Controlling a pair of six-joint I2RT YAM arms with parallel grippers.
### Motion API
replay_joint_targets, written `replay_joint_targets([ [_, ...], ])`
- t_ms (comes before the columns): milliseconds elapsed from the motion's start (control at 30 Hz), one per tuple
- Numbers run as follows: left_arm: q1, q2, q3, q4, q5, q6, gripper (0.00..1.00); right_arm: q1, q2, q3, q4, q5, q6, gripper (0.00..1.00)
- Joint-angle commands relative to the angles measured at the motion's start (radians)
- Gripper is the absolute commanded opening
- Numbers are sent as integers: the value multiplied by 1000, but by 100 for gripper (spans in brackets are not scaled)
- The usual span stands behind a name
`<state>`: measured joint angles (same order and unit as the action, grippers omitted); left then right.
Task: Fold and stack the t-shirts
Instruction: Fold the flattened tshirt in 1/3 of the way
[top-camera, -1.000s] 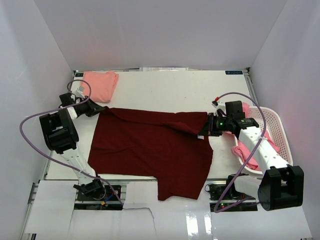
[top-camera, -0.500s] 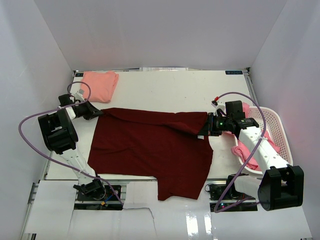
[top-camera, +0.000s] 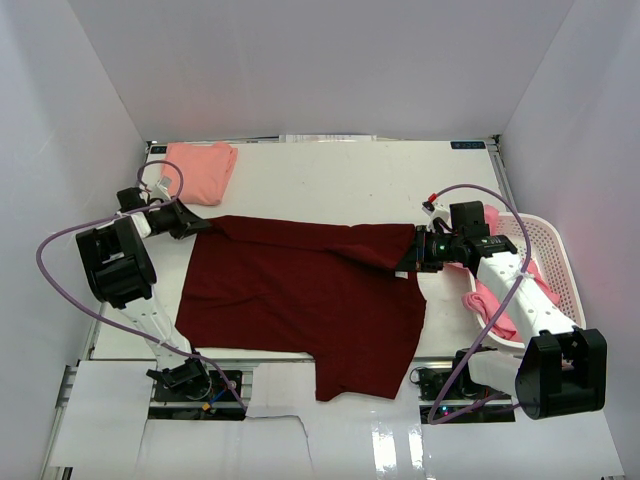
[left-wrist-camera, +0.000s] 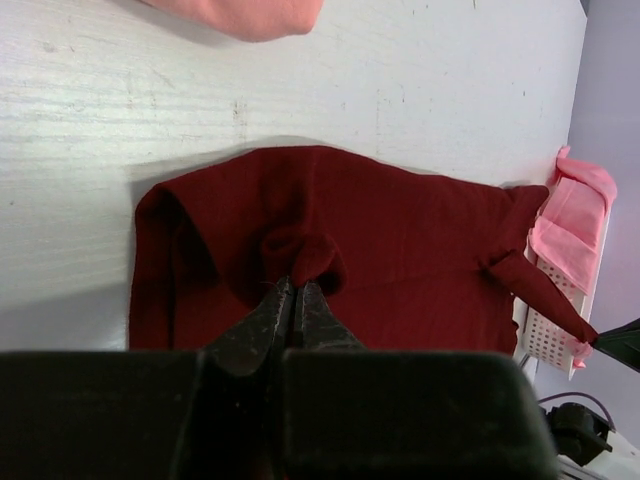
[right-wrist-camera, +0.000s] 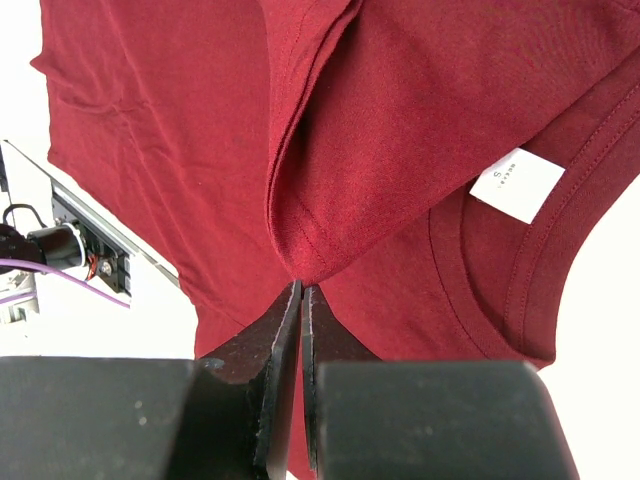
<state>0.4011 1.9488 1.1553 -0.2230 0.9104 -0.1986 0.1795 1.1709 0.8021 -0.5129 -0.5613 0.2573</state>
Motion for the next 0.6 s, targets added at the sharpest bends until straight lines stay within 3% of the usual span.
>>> replay_joint_targets([
  [0,-2,-37,23,-28,25,33,0,3,3,8,33,-28,-12,8],
  [567,-2,-68,52,-128,-91,117,0,3,-10,-4,40,-40,-6,8],
])
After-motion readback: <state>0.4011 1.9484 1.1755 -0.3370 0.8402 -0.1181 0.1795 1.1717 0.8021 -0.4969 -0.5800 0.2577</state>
